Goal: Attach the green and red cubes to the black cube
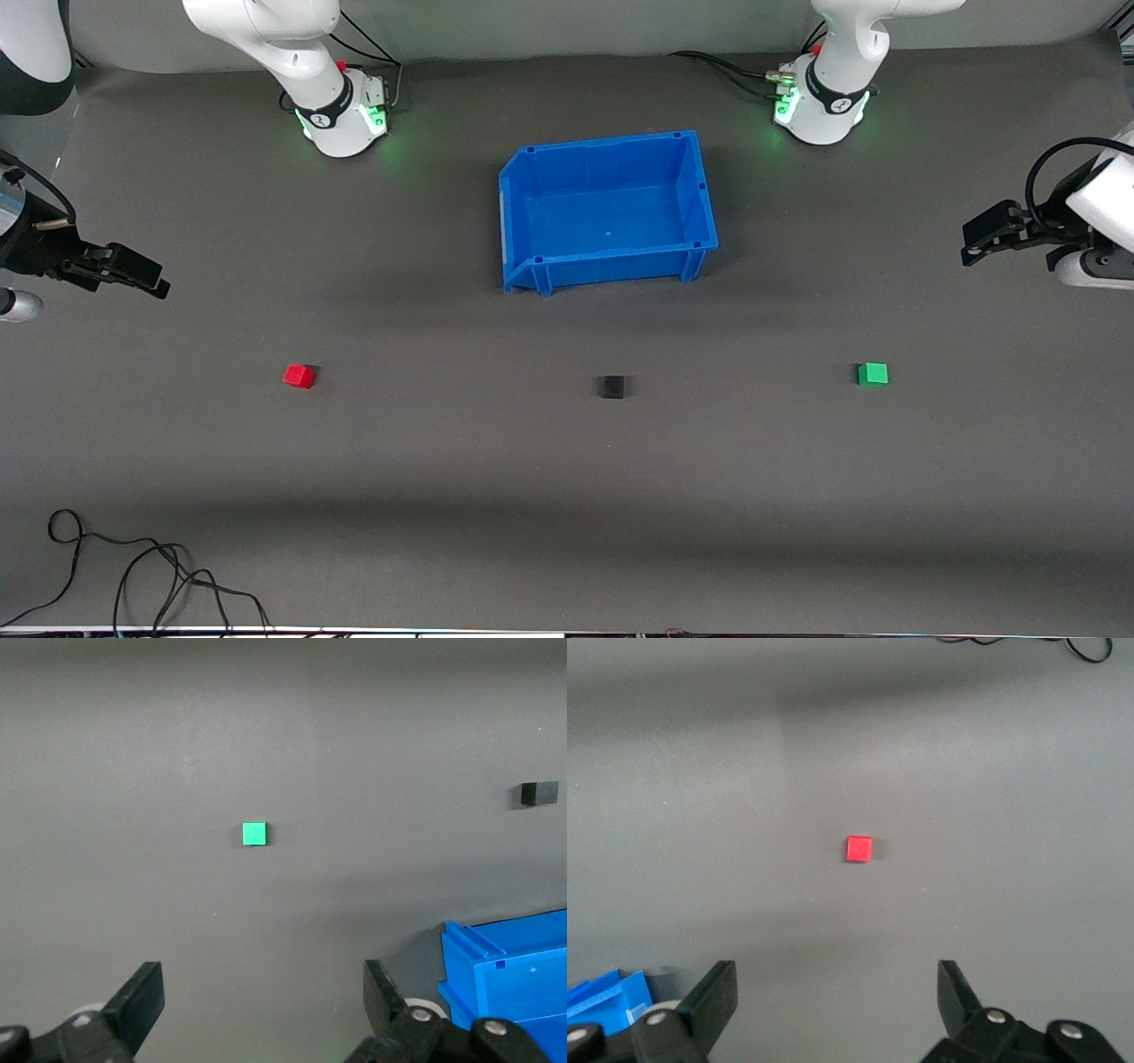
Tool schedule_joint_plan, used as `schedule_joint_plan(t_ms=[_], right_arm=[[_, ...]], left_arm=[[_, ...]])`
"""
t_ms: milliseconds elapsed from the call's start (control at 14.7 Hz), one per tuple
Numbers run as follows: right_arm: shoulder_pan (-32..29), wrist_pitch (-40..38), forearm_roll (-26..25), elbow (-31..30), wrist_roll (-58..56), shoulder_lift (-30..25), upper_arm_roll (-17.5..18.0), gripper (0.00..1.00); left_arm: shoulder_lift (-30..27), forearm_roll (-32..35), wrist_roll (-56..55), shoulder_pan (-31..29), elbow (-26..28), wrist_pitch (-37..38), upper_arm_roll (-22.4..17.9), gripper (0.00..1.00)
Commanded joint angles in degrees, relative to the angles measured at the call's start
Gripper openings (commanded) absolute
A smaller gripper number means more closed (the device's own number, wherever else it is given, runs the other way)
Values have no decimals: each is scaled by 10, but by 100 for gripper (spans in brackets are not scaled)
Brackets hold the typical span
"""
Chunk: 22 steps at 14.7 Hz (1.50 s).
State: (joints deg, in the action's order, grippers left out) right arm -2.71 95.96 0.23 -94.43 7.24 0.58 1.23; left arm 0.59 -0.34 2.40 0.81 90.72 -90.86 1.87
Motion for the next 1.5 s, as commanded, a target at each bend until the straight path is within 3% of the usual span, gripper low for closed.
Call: schedule_joint_plan(t_ms=[0,886,1295,1432], right_arm=[[6,2,-1,10,1,7,-3,100],[5,1,0,-3,-3,20,-6,100],[5,80,0,-27,-2,116,-7,100],[3,94,0,-27,-3,152,-8,100]], left_arm=[[-5,9,9,-5,-7,12,5,100],[-4,-2,-25,-8,-7,11,-4,100],[20,-7,-327,-7,-8,3,-11,100],[24,-36,-423,-8,-8,2,-13,100]])
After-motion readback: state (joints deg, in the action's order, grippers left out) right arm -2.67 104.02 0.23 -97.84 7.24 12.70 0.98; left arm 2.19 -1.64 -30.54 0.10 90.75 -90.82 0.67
